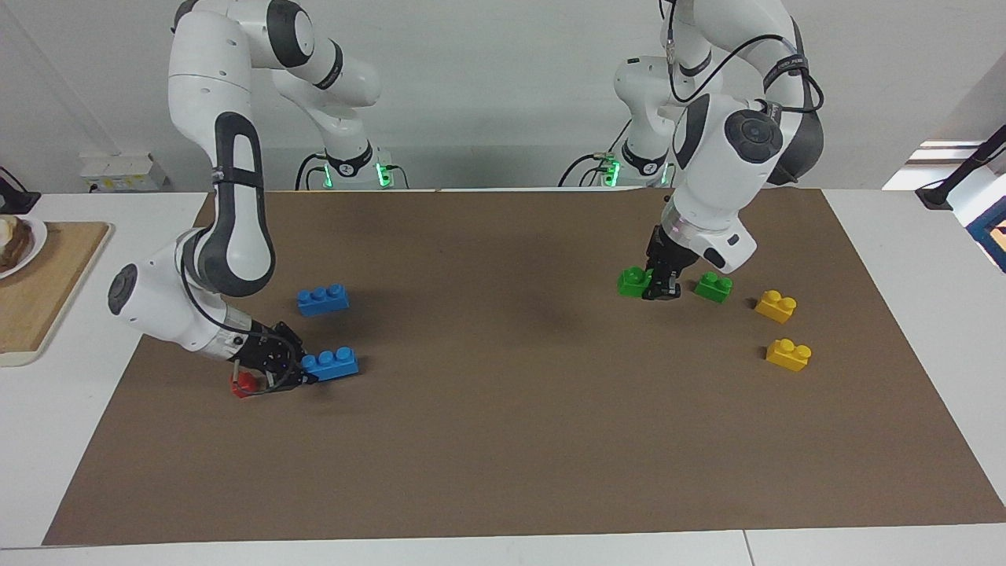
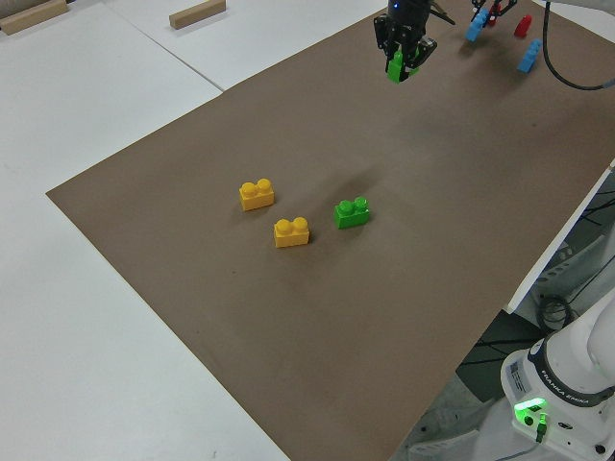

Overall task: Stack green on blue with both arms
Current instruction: 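Grasp the green brick with the left gripper while the right gripper grasps the blue brick, then carry the green brick with the left gripper while the right gripper brings the blue brick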

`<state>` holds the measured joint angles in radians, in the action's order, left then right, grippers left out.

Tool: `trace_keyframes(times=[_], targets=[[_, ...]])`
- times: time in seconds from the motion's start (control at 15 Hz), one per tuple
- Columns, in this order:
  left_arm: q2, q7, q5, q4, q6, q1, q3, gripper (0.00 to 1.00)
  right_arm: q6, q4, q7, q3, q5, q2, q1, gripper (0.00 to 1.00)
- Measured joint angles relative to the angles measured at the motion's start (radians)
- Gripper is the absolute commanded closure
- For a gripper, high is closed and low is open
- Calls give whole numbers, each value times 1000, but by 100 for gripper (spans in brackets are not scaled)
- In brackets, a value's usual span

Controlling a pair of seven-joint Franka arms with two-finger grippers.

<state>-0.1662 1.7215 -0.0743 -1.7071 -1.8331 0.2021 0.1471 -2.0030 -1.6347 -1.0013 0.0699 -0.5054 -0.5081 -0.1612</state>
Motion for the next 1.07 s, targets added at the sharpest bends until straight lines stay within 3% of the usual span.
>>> trace_keyframes(times=[0.4, 0.8, 1.07], targets=[[0, 21, 0, 0, 0, 0, -1, 100, -17, 45, -190, 4, -73, 7, 171, 100], [0, 63, 3, 0, 0, 6, 0, 100, -167, 51, -531, 7, -82, 16, 413, 100], [1, 145, 12, 1, -1, 42, 1, 100, -183, 47, -653, 7, -82, 16, 477, 100]])
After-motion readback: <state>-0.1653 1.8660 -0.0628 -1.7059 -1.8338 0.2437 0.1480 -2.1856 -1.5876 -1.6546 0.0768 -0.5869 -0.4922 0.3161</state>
